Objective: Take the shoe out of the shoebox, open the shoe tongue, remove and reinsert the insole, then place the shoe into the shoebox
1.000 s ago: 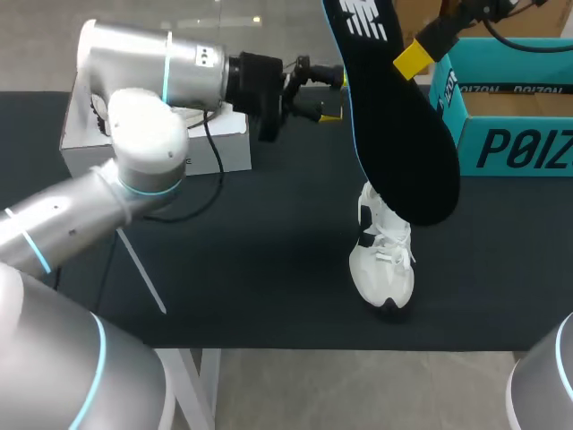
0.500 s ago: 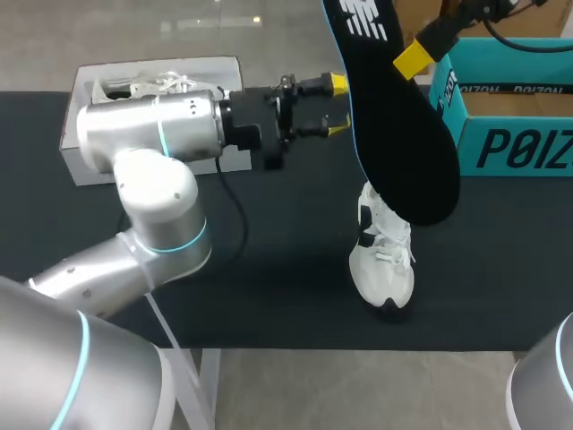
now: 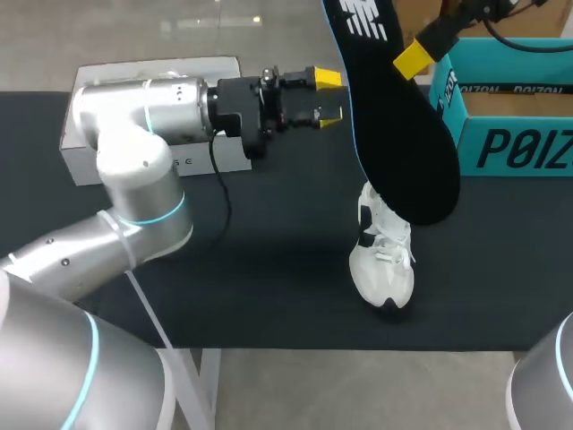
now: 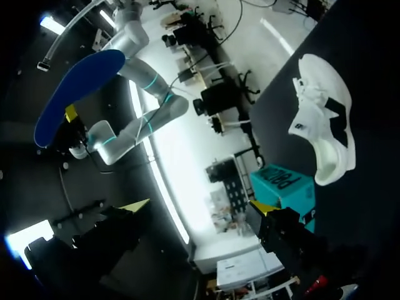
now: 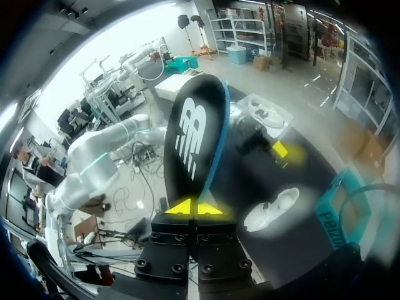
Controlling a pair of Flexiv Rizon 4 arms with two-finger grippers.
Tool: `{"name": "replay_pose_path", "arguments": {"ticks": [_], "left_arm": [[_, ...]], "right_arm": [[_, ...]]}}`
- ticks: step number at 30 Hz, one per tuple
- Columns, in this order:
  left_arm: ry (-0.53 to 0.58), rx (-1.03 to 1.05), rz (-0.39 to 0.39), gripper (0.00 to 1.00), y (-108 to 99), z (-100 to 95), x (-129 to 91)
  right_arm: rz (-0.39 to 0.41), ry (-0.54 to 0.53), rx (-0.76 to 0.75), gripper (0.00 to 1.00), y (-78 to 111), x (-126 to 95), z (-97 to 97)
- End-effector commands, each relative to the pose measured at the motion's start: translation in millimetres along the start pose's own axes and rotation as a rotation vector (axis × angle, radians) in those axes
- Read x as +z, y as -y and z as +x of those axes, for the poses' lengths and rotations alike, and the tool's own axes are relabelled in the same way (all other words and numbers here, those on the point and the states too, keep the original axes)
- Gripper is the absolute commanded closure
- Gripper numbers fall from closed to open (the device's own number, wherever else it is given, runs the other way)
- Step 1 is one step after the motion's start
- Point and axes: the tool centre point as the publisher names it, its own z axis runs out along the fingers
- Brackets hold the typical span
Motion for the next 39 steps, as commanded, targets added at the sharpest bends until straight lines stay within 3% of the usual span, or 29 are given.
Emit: {"name": "replay_pose_path", "arguments": {"ticks": [1,4,5,35,39], "left_arm": [[-0.026,0.014,0.102,0.00,-9.4,-1.8,9.9],[-0.034,0.042,0.137,0.00,-6.9,-4.7,13.2],[-0.089,0.068,0.128,0.00,-5.6,-5.5,15.4],[-0.089,0.068,0.128,0.00,-5.6,-5.5,15.4],[-0.089,0.068,0.128,0.00,-5.6,-5.5,15.4]], "right_arm": [[0.005,0.000,0.001,1.00,-2.2,-0.3,-0.6],[0.005,0.000,0.001,1.00,-2.2,-0.3,-0.6],[0.005,0.000,0.001,1.00,-2.2,-0.3,-0.6],[0.005,0.000,0.001,1.00,-2.2,-0.3,-0.6],[0.019,-0.037,0.024,1.00,18.2,-9.7,-33.4]]}}
